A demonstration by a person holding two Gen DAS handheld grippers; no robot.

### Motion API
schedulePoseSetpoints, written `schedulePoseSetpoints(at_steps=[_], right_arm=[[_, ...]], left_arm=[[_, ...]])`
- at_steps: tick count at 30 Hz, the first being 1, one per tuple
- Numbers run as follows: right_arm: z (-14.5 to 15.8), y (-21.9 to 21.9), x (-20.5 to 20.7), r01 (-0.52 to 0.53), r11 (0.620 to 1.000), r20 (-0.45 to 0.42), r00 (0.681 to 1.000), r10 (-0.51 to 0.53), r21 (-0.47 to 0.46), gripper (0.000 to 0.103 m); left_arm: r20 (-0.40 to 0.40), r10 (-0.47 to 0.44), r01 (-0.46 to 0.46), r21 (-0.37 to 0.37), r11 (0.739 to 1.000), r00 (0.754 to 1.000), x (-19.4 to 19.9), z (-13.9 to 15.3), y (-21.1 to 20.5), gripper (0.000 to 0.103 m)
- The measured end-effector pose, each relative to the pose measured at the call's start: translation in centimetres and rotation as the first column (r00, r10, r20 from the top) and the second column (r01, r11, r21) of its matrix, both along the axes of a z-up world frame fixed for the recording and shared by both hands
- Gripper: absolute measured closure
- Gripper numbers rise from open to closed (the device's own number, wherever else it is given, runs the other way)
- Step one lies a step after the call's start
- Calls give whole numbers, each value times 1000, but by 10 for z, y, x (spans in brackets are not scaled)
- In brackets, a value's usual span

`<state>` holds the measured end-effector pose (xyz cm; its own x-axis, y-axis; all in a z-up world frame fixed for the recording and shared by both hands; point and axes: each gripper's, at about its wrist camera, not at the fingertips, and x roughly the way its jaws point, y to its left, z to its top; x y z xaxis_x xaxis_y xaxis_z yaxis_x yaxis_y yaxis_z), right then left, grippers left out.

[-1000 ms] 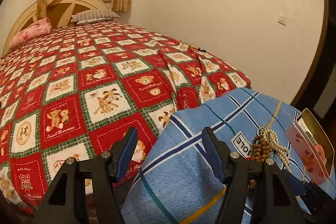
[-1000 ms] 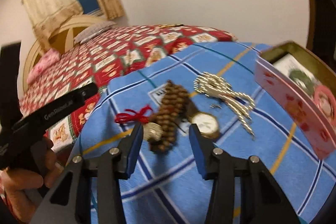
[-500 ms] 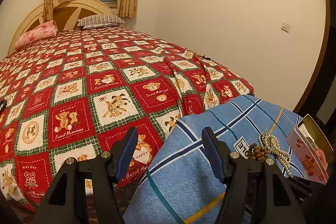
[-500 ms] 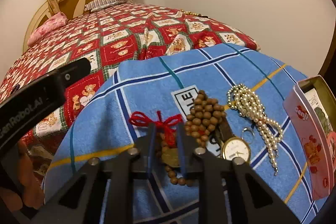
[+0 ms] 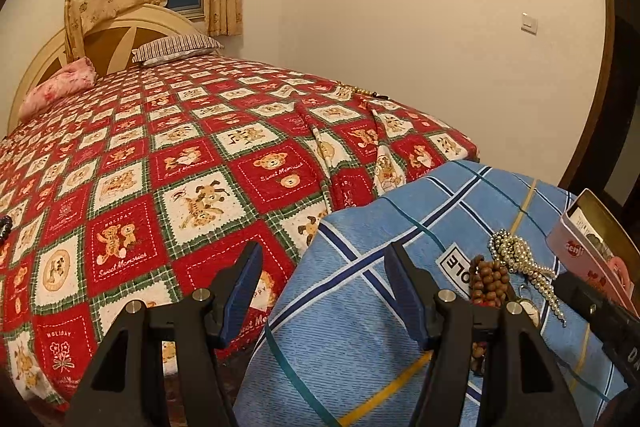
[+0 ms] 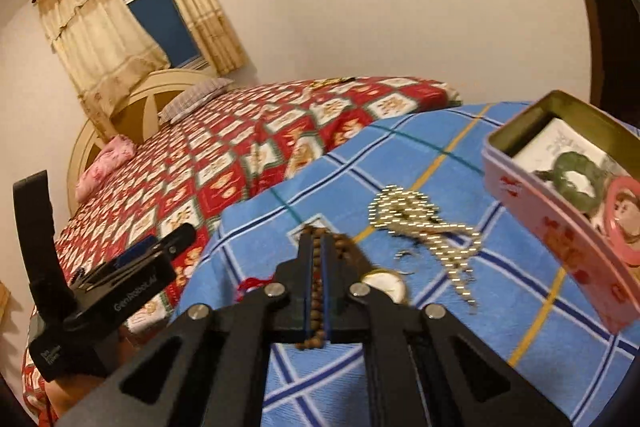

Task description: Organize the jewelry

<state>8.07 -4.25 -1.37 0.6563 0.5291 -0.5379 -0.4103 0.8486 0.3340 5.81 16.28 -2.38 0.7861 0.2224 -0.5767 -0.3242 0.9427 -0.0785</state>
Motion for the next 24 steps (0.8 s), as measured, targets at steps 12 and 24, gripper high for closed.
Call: schedulePoseSetpoints(at_steps=[12,24], right_arm=[[-27,43,-14,-171,965,-84,984,157,-201,75],[-36,44,-13,-169,954,-112,983,145,-249,66]], left_arm=[[9,23,-23,-37,999,1000,-2,0,7,40],[12,21,-21,-40,999,1000,-2,0,7,40]])
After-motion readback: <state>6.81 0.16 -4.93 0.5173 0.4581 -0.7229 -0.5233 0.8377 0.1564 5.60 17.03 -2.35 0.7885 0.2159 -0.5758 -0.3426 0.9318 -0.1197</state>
